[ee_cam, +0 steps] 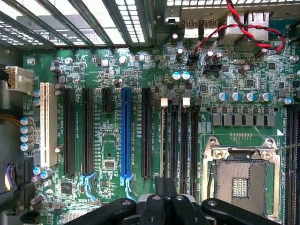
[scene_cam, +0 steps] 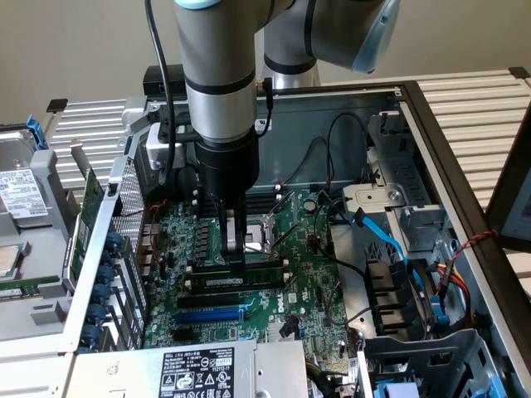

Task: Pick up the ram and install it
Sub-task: 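Press down the ram until it locks into place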

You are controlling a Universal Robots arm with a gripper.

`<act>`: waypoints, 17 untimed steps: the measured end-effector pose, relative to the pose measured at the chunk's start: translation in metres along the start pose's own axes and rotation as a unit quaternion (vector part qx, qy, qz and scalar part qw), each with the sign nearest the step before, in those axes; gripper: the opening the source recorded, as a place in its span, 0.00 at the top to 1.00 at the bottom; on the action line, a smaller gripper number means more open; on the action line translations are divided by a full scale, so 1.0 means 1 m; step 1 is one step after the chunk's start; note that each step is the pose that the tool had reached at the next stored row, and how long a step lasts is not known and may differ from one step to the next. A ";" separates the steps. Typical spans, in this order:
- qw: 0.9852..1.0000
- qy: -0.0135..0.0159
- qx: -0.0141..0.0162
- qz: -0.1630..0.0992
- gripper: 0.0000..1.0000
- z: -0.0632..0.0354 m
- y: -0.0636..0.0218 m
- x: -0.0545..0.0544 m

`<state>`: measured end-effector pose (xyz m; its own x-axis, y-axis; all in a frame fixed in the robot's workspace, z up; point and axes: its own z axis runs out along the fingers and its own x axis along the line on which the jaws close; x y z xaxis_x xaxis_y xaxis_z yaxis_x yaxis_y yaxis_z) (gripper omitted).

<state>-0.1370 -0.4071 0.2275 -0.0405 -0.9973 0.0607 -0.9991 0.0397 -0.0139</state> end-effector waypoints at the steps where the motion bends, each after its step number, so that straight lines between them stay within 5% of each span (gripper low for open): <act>1: 1.000 0.000 0.000 0.000 0.90 0.0000 0.0000 0.000; 17: 1.000 -0.003 0.000 0.000 0.90 -0.0004 -0.0001 0.001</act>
<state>-0.1370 -0.4085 0.2280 -0.0405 -0.9977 0.0543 -0.9991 0.0398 -0.0136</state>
